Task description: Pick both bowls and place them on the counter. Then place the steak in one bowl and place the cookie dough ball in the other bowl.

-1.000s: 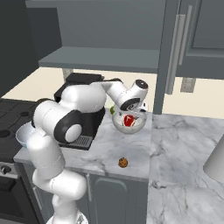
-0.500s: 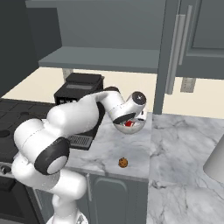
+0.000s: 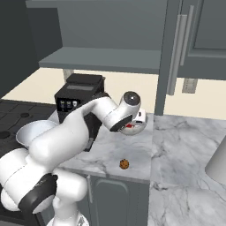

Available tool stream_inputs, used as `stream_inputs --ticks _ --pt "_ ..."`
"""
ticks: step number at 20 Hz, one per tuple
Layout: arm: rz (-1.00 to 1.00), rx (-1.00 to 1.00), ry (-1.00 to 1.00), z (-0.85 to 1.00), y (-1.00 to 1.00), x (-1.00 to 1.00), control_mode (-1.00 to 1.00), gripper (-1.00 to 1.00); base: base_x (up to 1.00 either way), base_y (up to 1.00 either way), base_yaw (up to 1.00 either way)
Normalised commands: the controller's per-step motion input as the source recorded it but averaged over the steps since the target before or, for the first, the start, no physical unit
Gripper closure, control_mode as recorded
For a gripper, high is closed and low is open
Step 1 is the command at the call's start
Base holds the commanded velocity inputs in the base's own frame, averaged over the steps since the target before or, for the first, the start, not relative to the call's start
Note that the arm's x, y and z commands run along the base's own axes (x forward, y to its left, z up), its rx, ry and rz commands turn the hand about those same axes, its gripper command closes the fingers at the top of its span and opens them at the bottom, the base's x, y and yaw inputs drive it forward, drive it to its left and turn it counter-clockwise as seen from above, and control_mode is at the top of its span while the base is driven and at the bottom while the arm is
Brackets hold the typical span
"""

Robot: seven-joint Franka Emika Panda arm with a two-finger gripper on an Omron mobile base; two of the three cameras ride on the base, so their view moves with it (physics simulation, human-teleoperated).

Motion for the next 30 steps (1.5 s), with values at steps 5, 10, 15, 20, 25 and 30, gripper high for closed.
stream_inputs --ticks 5,10,15,20,25,30 --pt "-0.02 -0.15 0.01 0.01 -0.02 -0.57 -1.00 -1.00 0.00 0.00 0.00" --pt "-0.06 -0.17 0.12 -0.09 -0.01 -0.35 -1.00 -1.00 0.00 0.00 0.00" --pt "-0.06 -0.12 0.10 -0.14 -0.09 -0.28 -1.00 -1.00 0.00 0.00 0.00" --pt "-0.09 -0.01 0.13 -0.16 -0.13 -0.31 -1.00 -1.00 0.00 0.00 0.00" --pt "-0.13 0.00 0.09 -0.12 0.03 -0.18 -1.00 -1.00 0.00 0.00 0.00" --pt "-0.15 0.04 0.13 -0.03 0.05 -0.17 -1.00 -1.00 0.00 0.00 0.00"
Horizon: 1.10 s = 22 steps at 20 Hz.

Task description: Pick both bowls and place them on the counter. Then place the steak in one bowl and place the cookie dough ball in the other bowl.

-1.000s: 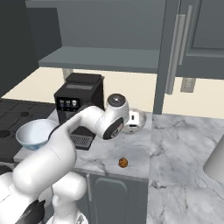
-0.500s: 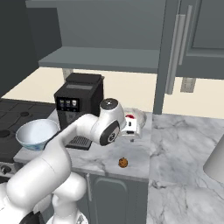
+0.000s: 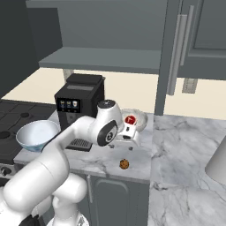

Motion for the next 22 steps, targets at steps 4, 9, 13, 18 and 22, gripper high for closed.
stream_inputs --ticks 4,9,13,18,22 --pt "-0.14 0.08 0.16 -0.01 0.07 -0.24 -1.00 -1.00 0.00 0.00 0.00" --pt "-0.05 0.10 0.05 -0.08 0.16 -0.12 -1.00 -1.00 0.00 0.00 0.00" --pt "0.00 0.08 -0.09 -0.12 0.09 0.07 -1.00 -1.00 0.00 0.00 0.00" --pt "-0.01 0.00 -0.06 -0.18 -0.01 0.01 -1.00 -1.00 0.00 0.00 0.00" --pt "-0.04 0.00 0.03 -0.18 0.00 0.05 -1.00 -1.00 0.00 0.00 0.00"
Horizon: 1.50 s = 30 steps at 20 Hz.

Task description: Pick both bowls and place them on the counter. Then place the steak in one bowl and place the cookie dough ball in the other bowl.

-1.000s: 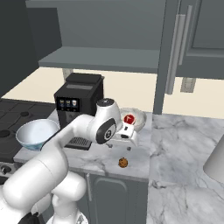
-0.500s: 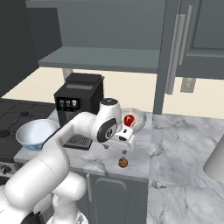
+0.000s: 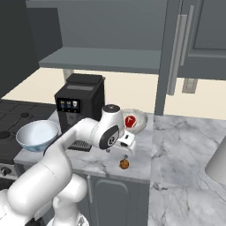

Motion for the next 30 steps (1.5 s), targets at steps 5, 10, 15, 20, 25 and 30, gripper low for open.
stream_inputs --ticks 5,10,15,20,25,30 --pt "-0.01 0.00 0.00 -0.23 -0.04 0.21 -1.00 -1.00 0.00 0.00 0.00" --pt "0.00 0.00 0.05 -0.28 -0.07 0.22 -1.00 -1.00 0.00 0.00 0.00" --pt "0.00 0.00 0.06 -0.26 -0.12 0.23 -1.00 -1.00 0.00 0.00 0.00" --pt "0.00 0.00 0.07 -0.26 -0.13 0.17 -1.00 -1.00 0.00 0.00 0.00" --pt "0.00 0.00 0.03 -0.20 -0.13 0.02 -1.00 -1.00 0.00 0.00 0.00" --pt "0.00 0.00 0.06 -0.32 -0.06 0.02 -1.00 -1.00 0.00 0.00 0.00"
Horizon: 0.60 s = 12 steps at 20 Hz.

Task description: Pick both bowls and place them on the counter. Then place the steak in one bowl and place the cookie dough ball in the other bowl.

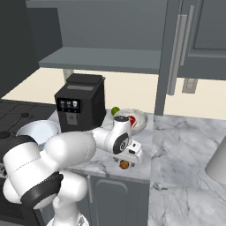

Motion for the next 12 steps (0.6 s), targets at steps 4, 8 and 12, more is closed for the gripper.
stream_inputs --ticks 4,8,12 --pt "0.00 0.00 0.01 -0.25 0.02 0.00 -1.00 -1.00 0.00 0.00 0.00" --pt "0.00 0.00 0.00 -0.17 0.00 0.02 -1.00 -1.00 0.00 0.00 0.00" --pt "-0.01 0.00 0.01 -0.13 0.00 -0.04 -1.00 -1.00 0.00 0.00 0.00"
